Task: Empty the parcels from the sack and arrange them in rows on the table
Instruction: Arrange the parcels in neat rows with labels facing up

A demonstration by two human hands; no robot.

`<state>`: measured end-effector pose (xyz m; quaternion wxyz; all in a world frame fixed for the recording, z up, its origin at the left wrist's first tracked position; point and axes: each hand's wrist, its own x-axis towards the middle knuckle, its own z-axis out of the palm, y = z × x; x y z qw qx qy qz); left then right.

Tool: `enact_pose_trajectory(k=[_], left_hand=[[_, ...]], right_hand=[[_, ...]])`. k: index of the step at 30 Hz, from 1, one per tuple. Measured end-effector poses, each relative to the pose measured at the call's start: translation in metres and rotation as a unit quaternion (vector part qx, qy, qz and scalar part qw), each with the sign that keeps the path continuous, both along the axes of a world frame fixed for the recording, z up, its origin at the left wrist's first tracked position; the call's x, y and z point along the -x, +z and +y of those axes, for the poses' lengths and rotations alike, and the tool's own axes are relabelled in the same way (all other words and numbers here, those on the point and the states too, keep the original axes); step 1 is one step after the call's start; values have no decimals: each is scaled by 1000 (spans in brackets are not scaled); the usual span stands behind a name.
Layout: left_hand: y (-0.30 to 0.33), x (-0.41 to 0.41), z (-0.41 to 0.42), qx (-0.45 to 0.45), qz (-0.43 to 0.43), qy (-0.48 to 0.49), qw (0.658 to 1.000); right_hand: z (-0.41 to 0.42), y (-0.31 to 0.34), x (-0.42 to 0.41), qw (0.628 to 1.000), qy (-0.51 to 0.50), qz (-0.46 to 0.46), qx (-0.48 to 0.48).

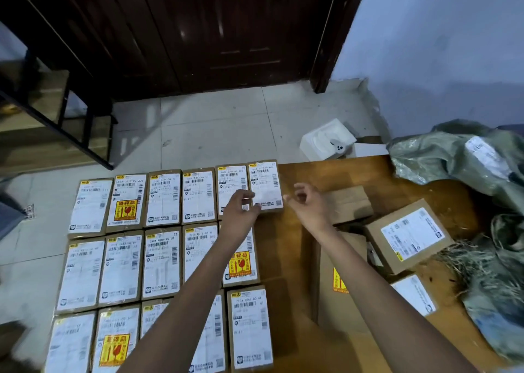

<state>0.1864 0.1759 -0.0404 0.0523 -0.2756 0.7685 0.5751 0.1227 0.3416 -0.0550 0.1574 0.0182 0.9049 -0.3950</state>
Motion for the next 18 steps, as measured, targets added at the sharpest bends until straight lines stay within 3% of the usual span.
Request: enact_pose_trajectory(k=[10,18], left_hand=[[1,-40,93,-49,-32,-117,991],[1,-28,126,-15,-38,-173,984]], right_hand=[[100,20,-74,994,-68,78,-47],[137,20,-77,985,-92,93,-114]])
